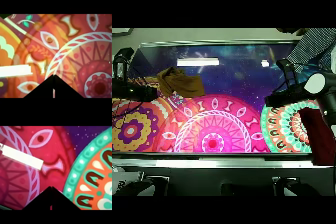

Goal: Fold the clothes and pants, and hang the long-sleeved shirts on hangers.

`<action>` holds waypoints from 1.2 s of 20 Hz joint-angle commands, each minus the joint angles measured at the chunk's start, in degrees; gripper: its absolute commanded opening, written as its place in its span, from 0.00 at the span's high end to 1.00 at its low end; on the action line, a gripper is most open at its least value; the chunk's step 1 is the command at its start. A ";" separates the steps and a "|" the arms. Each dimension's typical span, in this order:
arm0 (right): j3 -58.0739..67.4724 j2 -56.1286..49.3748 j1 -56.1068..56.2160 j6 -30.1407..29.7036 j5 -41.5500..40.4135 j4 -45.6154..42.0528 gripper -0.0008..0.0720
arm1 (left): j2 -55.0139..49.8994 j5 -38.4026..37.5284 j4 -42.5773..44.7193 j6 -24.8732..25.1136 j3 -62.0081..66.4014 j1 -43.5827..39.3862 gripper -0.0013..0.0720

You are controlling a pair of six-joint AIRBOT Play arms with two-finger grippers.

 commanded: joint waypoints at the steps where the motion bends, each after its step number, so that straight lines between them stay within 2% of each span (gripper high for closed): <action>1: 0.04 0.02 0.04 -0.04 0.02 0.00 0.94 | 0.04 0.02 0.02 0.02 -0.02 0.02 0.96; 23: 0.04 0.02 0.04 0.07 0.02 0.55 0.94 | 0.02 1.81 0.02 -0.02 -0.02 0.02 0.96; 24: 0.04 0.02 0.04 0.07 -0.02 0.57 0.94 | -0.02 3.19 0.11 -0.04 -0.04 0.04 0.90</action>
